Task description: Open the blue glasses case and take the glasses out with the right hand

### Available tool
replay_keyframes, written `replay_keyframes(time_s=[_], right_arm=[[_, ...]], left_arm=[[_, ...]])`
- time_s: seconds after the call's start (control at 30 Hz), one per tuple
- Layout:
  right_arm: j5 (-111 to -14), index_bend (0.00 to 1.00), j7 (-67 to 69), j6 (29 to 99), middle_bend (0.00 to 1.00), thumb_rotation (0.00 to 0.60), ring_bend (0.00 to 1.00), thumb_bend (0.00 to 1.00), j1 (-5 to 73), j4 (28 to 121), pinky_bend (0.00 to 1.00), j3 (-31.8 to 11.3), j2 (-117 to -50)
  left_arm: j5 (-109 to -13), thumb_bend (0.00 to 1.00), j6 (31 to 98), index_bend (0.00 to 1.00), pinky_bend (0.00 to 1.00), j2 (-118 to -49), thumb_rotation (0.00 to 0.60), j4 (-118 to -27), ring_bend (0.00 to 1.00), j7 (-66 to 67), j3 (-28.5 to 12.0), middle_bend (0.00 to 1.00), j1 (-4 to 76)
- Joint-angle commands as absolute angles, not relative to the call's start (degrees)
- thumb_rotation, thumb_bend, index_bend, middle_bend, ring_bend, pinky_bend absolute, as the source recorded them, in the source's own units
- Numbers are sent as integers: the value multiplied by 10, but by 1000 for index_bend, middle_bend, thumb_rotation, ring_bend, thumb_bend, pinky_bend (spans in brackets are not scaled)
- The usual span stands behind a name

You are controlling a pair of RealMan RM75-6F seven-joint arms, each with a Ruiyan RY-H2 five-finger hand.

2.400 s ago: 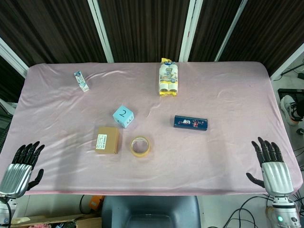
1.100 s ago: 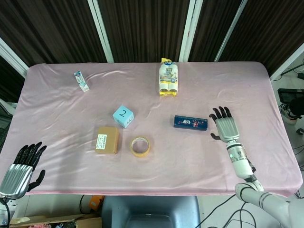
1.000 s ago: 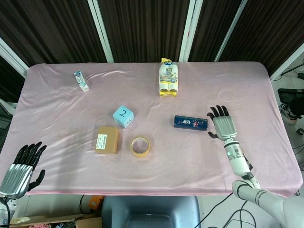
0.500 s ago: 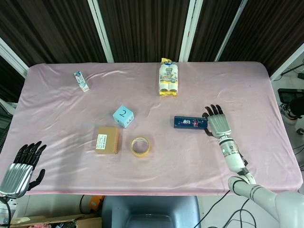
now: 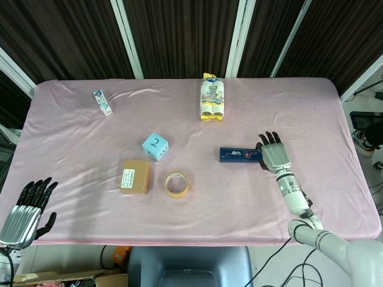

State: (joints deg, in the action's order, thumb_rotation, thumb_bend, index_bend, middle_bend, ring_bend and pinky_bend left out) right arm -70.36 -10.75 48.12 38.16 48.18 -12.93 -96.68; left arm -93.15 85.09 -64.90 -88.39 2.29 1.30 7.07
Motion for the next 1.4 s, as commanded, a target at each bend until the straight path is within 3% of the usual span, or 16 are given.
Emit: replay_keyframes(time_s=[0.03,0.43,0.73,0.9,1.07,1.17,1.27,1.4], right_arm=[[-701,546,-108,480,230,600,35,615,382,484,0,-129,-965],[-678,529,-114,473,230,600,35,614,396,486,0,-142,-963],[-627,361,-147,420,229,600,36,613,443,427,0,-172,-988],[-574,277,-187,367,216,600,35,609,489,330,0,-198,-1026],[-530,138,-220,326,175,600,11,366,539,184,0,-227,-1086],[-519,71,-214,308,144,600,0,292,553,144,0,-240,-1099],[-544,34,-180,315,123,600,0,281,547,156,0,-229,-1084],[-607,77,-115,378,121,600,0,280,511,242,0,-194,-1031]], left_arm=[[-932,422,851,0,39,-649,600,-884,0,23,13,0,71],[-927,422,847,0,38,-650,600,-885,0,27,12,0,72],[-910,422,828,0,38,-656,600,-886,0,44,8,0,77],[-898,422,817,0,39,-660,600,-886,0,56,4,0,81],[-890,421,811,0,40,-665,600,-887,0,66,1,0,84],[-886,422,808,0,40,-666,600,-888,0,67,-1,0,86],[-890,422,811,0,40,-666,600,-887,0,63,-1,0,87],[-909,422,827,0,40,-666,600,-883,0,51,2,0,85]])
